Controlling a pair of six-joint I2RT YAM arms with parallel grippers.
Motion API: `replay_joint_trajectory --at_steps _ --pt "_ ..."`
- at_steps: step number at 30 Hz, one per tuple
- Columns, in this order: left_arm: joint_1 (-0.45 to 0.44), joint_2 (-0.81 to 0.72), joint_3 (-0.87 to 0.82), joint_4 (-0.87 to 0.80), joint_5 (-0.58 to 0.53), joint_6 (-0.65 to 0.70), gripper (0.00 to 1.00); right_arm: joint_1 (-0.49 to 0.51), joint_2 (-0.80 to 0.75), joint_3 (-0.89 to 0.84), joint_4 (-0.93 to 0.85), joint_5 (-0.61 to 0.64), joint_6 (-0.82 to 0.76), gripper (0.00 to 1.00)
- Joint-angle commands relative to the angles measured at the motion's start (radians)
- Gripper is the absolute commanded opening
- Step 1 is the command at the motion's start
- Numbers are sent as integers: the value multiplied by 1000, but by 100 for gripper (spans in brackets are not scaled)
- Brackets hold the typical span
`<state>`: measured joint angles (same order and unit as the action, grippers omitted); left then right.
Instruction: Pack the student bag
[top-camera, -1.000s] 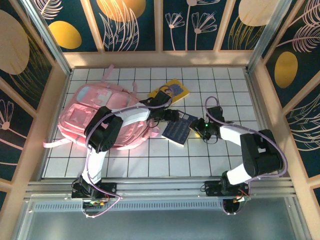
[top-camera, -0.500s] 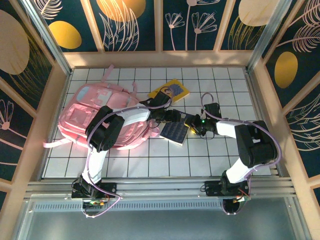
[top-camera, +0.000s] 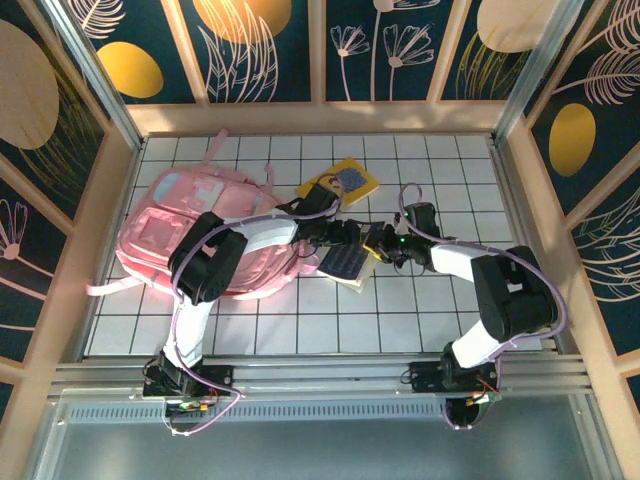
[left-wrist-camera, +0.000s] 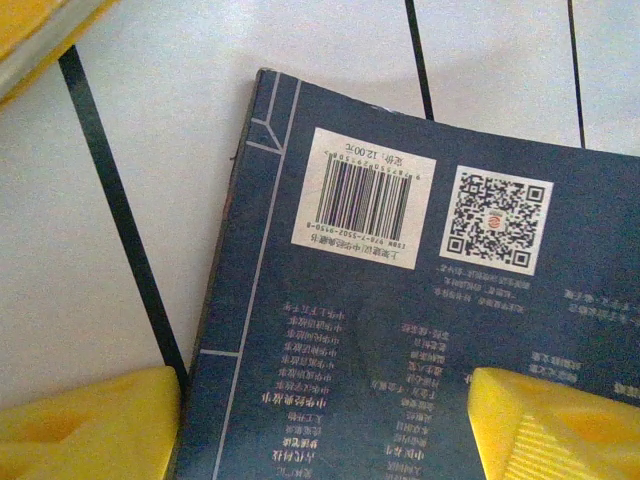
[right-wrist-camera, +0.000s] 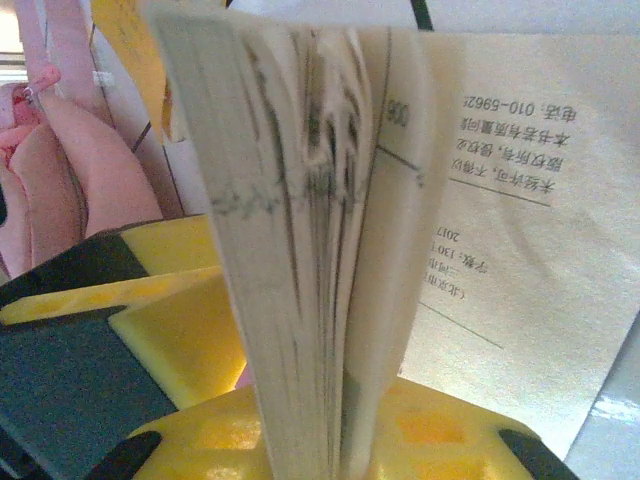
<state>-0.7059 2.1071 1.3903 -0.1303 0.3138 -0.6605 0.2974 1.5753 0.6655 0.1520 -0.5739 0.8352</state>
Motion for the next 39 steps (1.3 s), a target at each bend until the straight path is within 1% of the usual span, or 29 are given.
replay_joint_trajectory --at_steps 1,5,12,17,19,21,25,27,32,34,36,38,39 --pt "-26 -5 -30 0 53 -15 76 9 -20 6 -8 11 -32 17" --pt "-26 -38 -22 -28 26 2 76 7 -39 -2 -31 40 -44 12" --pt "-24 -114 -11 -81 -62 27 77 0 -92 -3 -65 63 -53 3" --pt "-9 -213 -10 -135 -156 60 80 -6 -173 14 -123 49 -78 2" --pt "12 -264 -21 -146 -156 65 81 -9 -230 27 -142 23 -89 3" --pt "41 -310 -41 -140 -121 56 81 -9 -281 48 -162 -8 -96 3" --pt "103 -387 -103 -73 18 20 82 -8 -372 114 -216 -57 -103 4" --pt "117 -429 -111 -52 93 17 83 -8 -405 150 -232 -83 -97 4" --pt "123 -465 -106 -36 210 33 84 -4 -458 229 -245 -165 -84 6" --pt "126 -484 -128 20 289 14 84 -1 -474 248 -231 -200 -75 6" --pt "128 -503 -167 127 412 -27 84 3 -482 262 -215 -235 -71 7" --pt "128 -525 -211 241 479 -83 82 5 -486 274 -211 -253 -72 7" --pt "128 -538 -227 286 492 -103 81 6 -485 279 -218 -256 -76 7"
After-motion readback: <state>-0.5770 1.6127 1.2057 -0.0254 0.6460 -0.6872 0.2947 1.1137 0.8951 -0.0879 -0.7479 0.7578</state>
